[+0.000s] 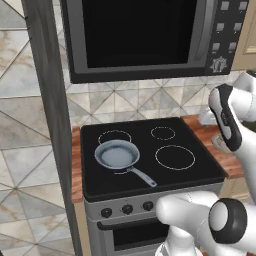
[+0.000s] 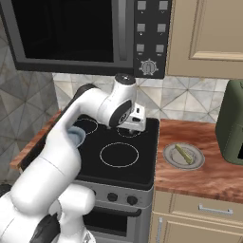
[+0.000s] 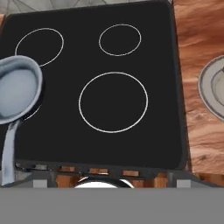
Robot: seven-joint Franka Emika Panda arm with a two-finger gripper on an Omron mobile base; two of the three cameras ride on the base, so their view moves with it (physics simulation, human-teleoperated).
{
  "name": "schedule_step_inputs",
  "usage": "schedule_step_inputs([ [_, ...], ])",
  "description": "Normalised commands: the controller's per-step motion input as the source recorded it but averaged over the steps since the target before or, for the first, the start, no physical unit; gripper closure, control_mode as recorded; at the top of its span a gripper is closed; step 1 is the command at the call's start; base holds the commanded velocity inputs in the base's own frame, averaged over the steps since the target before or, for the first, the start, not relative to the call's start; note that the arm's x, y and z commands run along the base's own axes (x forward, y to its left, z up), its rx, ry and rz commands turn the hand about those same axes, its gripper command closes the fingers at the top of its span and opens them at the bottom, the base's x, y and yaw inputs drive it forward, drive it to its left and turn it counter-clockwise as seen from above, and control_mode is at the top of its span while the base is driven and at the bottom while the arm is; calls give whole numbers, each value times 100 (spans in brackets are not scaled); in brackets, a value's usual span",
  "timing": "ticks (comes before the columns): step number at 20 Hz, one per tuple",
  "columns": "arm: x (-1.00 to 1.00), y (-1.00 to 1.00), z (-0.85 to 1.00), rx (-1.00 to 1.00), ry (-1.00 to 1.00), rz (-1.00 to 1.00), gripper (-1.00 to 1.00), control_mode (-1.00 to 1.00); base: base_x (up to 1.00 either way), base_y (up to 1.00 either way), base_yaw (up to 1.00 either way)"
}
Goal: Pick up the butter stick and place it in the pan. Then turn on the burner for the pan.
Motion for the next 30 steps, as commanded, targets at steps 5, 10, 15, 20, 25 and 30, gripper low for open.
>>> schedule_step_inputs([
  [5,2,-95,-25,0,8,0,-100,-100,0,0,0],
  [10,11,-75,-25,0,8,1,-100,-100,0,0,0],
  [15,12,-50,-28,0,5,4,-100,-100,0,0,0],
  [20,19,-41,-20,0,0,14,-100,-100,0,0,0],
  [25,24,-44,-19,0,0,15,-100,-100,0,0,0],
  [30,39,-24,-15,0,0,8,-100,-100,0,0,0],
])
